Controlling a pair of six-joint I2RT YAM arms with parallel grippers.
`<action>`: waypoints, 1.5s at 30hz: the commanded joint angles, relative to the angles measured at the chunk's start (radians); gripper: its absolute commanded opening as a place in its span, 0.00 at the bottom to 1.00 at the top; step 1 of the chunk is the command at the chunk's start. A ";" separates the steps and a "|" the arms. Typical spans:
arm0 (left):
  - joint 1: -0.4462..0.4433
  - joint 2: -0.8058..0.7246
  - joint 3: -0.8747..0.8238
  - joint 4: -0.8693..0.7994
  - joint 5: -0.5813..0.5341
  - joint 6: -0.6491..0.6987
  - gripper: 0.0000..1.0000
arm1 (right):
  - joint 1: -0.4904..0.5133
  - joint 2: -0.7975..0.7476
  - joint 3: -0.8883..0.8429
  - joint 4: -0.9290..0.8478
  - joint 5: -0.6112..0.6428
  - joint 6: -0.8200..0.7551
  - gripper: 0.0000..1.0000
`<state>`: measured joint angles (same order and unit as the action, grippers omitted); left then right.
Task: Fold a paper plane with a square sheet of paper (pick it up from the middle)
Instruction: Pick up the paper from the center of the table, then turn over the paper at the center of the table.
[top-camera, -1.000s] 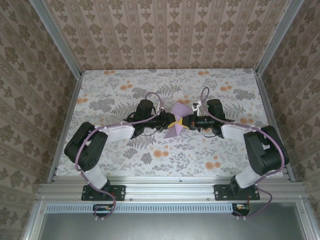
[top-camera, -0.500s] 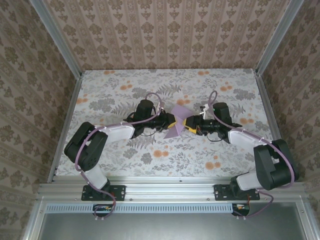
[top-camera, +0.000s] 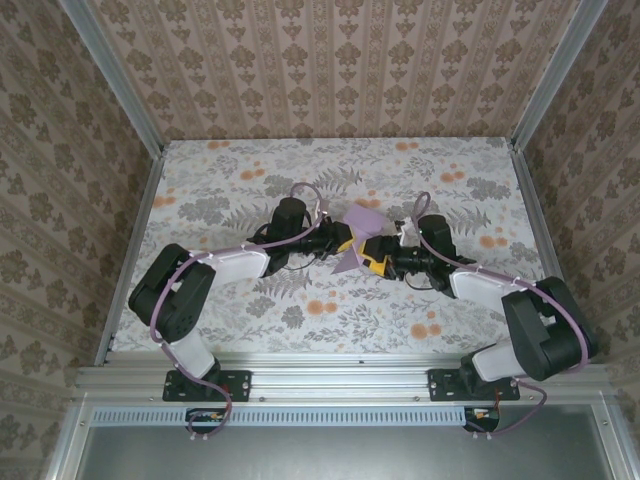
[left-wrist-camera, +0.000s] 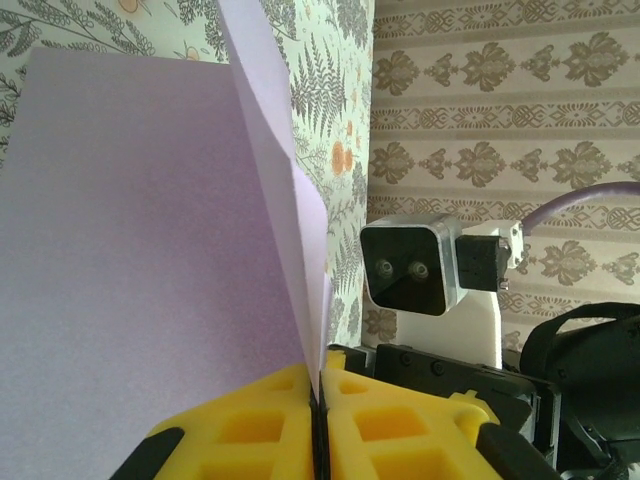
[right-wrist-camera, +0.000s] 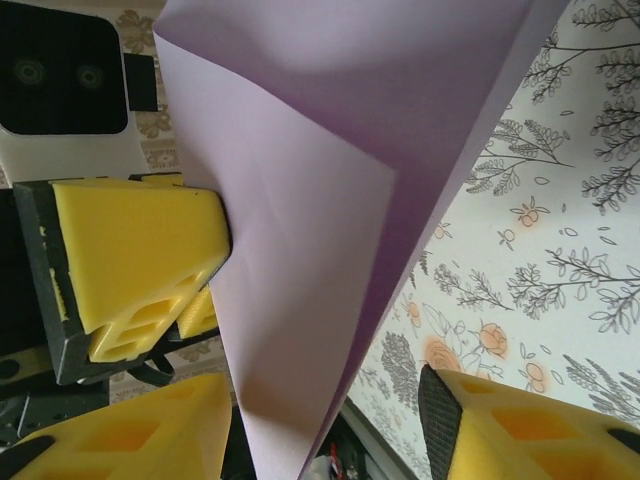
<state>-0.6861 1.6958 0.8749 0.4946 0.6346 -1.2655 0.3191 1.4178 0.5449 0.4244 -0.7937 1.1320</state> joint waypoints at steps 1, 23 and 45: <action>-0.001 -0.004 0.021 0.049 -0.018 -0.028 0.14 | 0.006 0.011 -0.013 0.095 0.015 0.081 0.53; 0.005 0.010 -0.010 0.060 -0.016 -0.015 0.19 | 0.002 0.013 -0.031 0.139 0.019 0.130 0.18; 0.055 -0.069 0.023 -0.131 0.060 0.132 0.64 | 0.007 -0.071 0.374 -1.125 0.520 -0.697 0.00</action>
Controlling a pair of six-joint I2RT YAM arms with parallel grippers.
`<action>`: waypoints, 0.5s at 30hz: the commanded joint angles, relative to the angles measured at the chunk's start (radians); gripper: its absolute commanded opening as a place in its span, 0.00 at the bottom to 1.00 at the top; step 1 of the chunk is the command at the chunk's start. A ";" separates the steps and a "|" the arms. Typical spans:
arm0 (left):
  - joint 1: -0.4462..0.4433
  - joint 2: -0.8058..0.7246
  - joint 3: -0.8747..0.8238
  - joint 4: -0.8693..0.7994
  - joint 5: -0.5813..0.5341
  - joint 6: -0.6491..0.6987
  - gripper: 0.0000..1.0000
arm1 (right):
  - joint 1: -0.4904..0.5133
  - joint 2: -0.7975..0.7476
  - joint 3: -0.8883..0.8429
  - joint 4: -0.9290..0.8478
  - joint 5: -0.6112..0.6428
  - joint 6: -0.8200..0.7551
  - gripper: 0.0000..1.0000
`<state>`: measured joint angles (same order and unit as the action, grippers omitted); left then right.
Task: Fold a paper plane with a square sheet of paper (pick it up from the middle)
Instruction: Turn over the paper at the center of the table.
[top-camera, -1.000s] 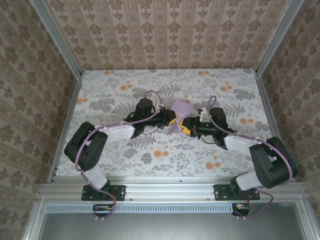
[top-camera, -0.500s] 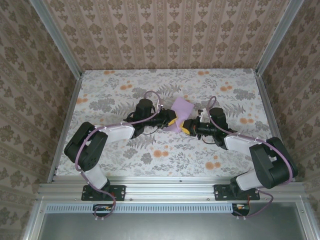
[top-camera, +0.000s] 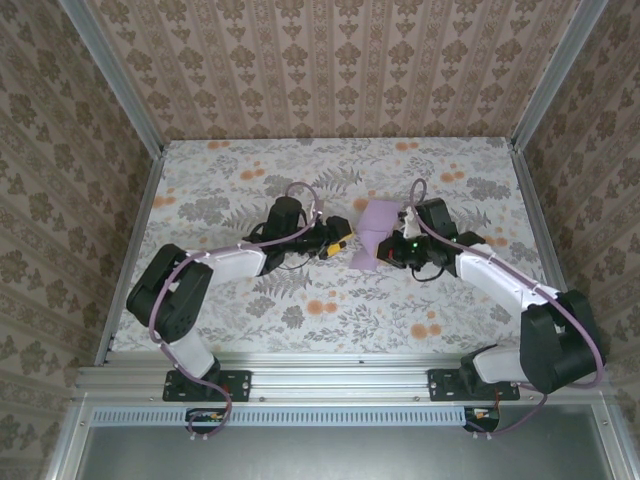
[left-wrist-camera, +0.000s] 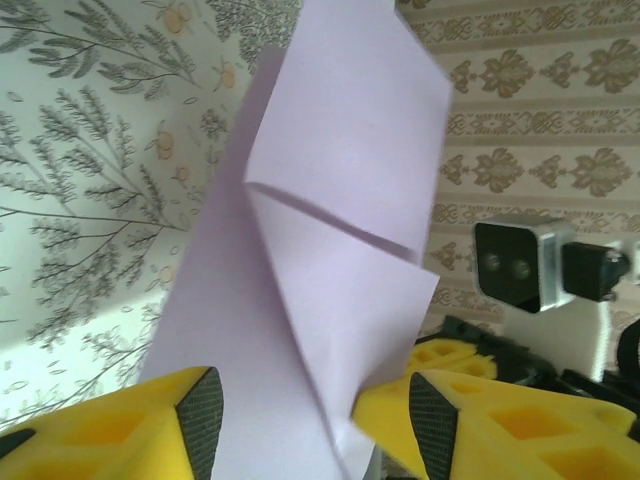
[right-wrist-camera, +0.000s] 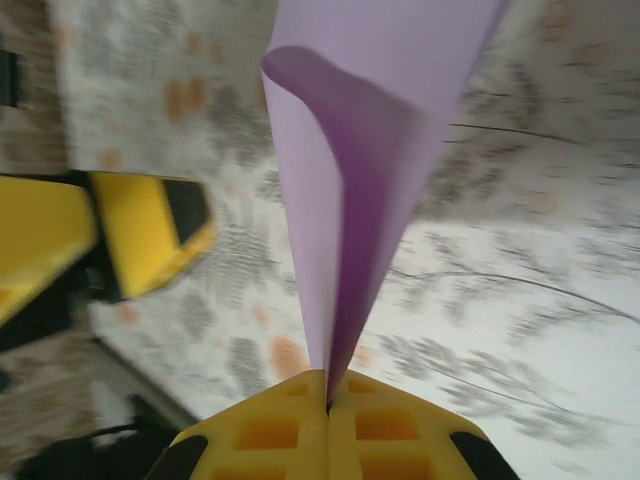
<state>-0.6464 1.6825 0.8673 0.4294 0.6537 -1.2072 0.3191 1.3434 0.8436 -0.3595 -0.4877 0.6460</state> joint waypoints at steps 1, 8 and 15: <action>0.020 -0.063 0.034 -0.081 0.046 0.087 0.65 | 0.011 0.006 0.100 -0.391 0.277 -0.241 0.00; 0.054 -0.109 0.039 -0.183 0.081 0.168 0.77 | 0.075 0.097 0.293 -0.682 0.701 -0.354 0.00; 0.065 -0.180 -0.007 -0.254 0.115 0.239 0.91 | 0.187 0.299 0.427 -0.809 0.943 -0.344 0.00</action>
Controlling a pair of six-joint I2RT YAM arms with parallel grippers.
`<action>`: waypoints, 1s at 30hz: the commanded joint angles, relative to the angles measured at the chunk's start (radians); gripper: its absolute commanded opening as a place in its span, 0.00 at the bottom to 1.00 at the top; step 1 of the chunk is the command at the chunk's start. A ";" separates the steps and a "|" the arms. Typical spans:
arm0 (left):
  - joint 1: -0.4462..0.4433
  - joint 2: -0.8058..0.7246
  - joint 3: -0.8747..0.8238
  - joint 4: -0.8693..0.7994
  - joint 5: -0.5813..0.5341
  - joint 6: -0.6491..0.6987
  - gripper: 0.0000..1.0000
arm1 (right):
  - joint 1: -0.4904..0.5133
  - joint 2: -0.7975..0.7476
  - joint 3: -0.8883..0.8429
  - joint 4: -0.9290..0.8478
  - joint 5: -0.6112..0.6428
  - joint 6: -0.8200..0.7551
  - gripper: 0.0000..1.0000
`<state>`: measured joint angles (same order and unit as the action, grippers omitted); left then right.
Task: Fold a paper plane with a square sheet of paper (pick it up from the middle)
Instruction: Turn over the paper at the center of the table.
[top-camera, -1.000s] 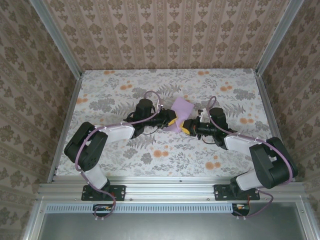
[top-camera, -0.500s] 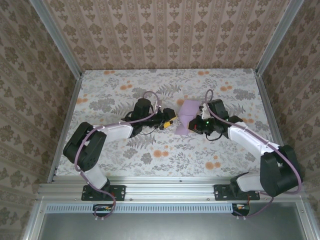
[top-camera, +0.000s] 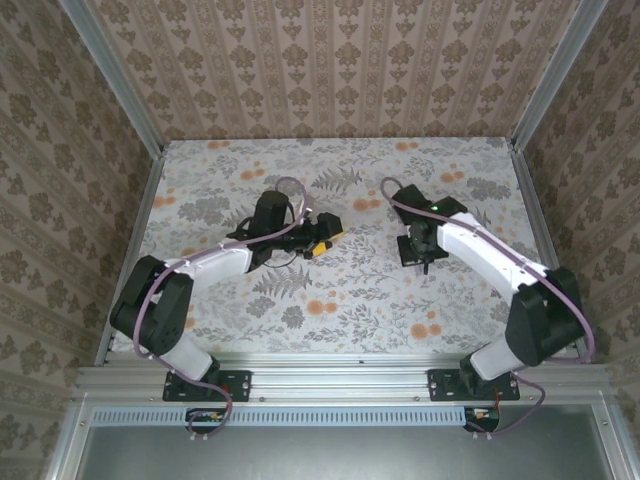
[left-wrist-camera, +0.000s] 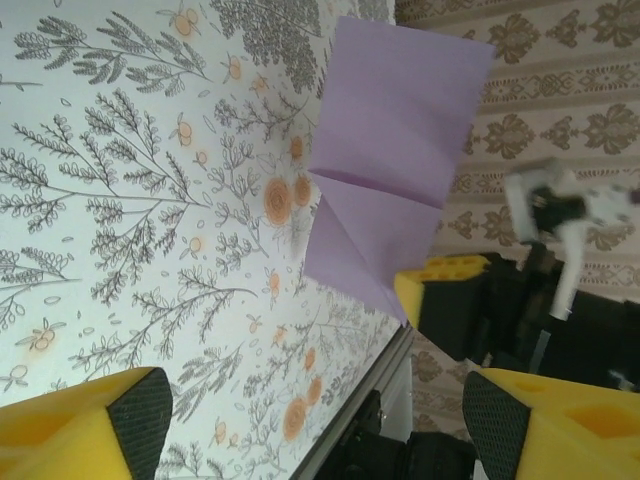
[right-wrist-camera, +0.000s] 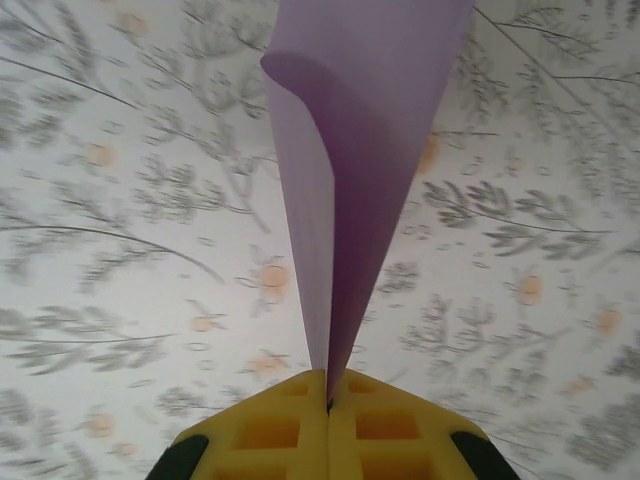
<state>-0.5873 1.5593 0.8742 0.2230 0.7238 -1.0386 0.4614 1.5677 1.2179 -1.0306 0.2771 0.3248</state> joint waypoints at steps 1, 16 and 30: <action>0.007 -0.065 -0.024 -0.065 0.046 0.080 0.92 | 0.060 0.103 0.071 -0.148 0.195 -0.015 0.00; 0.081 -0.369 -0.267 -0.254 -0.003 0.121 0.92 | 0.277 0.459 0.315 -0.192 0.189 0.025 0.04; 0.101 -0.469 -0.335 -0.309 -0.006 0.120 0.94 | 0.331 0.519 0.367 -0.050 -0.068 0.018 0.12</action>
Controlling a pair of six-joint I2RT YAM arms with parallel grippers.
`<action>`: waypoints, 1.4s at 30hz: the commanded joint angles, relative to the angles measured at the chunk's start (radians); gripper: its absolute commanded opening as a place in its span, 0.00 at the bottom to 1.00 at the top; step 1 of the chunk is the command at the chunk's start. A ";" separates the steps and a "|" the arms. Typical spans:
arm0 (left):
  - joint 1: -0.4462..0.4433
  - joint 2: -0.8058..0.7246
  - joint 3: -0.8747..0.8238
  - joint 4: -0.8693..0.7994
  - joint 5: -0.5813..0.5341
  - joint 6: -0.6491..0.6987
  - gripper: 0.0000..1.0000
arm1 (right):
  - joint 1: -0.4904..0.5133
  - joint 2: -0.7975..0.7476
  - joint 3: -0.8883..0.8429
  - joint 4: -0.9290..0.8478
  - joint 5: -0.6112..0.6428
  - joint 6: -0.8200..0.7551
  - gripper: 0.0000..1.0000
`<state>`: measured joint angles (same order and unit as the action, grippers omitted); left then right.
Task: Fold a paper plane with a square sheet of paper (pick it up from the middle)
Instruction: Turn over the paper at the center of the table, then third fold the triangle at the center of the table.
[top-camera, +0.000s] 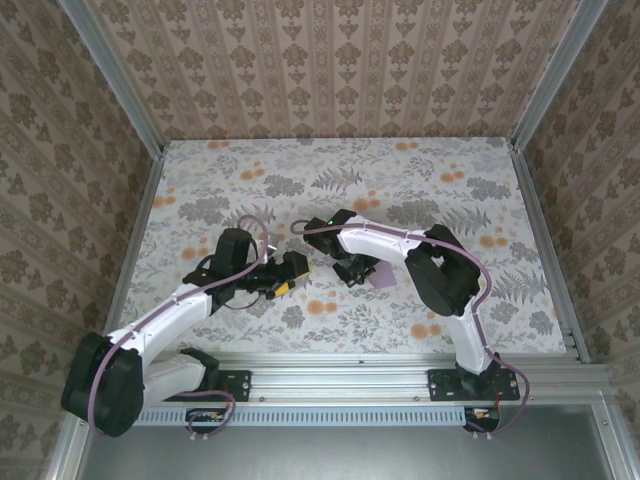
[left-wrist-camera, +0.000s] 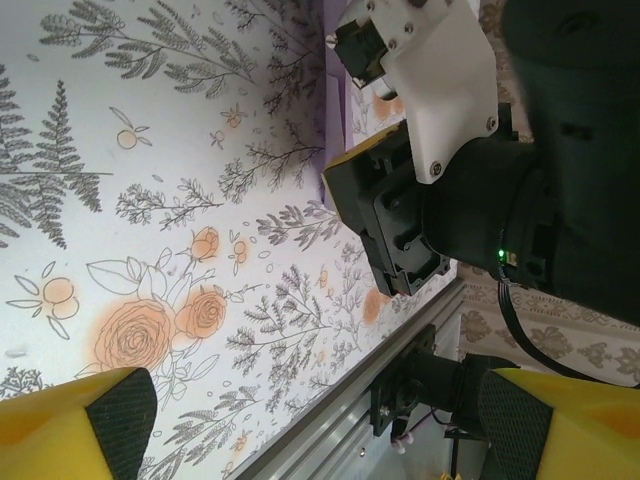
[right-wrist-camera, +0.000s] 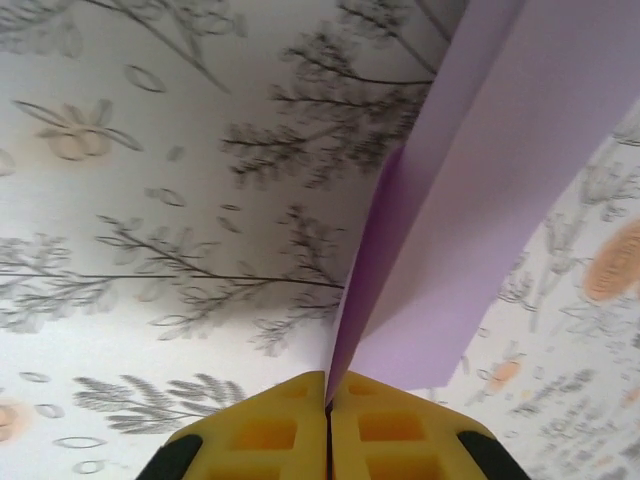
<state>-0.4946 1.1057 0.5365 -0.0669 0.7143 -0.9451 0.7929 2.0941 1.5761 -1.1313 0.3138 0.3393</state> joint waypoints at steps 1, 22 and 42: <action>0.008 -0.015 0.003 -0.022 0.004 0.026 0.94 | -0.001 -0.018 0.000 0.069 -0.121 0.006 0.13; -0.102 0.332 0.312 -0.017 -0.014 0.112 0.84 | -0.320 -0.578 -0.502 0.530 -0.673 0.096 0.38; -0.317 0.804 0.718 -0.214 -0.253 0.264 0.35 | -0.624 -0.681 -0.757 0.643 -0.845 0.060 0.38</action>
<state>-0.7979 1.8771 1.2190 -0.2035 0.5243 -0.7357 0.1844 1.4387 0.8436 -0.5236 -0.4774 0.4149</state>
